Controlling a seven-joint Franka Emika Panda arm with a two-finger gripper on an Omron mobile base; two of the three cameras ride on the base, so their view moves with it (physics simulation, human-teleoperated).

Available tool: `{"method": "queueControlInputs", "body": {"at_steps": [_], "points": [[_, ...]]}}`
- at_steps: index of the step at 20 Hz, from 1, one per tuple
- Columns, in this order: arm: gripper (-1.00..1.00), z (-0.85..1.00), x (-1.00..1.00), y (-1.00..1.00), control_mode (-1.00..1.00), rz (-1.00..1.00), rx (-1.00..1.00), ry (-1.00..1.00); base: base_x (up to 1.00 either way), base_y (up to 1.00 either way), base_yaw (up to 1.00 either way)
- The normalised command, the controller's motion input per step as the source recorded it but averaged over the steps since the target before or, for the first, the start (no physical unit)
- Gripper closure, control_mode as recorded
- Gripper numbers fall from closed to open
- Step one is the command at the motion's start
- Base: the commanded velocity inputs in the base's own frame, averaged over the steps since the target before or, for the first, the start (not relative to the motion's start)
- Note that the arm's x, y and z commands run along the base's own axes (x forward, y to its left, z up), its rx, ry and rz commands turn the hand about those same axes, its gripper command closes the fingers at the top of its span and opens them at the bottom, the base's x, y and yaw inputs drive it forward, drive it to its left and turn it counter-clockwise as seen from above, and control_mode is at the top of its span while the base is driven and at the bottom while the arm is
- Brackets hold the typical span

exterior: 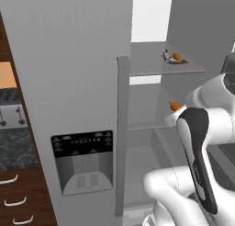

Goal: Place one carrot and one fish in each tupperware on the nearby counter, to pack two identical lunches.

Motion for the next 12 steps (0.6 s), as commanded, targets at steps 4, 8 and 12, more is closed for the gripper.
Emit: {"method": "queueControlInputs", "body": {"at_steps": [4, 8, 12], "points": [[1.00, 0.00, 0.00, 0.00, 1.00, 0.00, 0.00, 0.00, -1.00, 0.65, 0.00], [1.00, 0.00, 0.00, 0.00, 1.00, 0.00, 0.00, 0.00, -0.78, 1.00, 0.12], [1.00, 0.00, 0.00, 0.00, 1.00, 0.00, 0.00, 0.00, -0.15, 1.00, 0.20]]}}
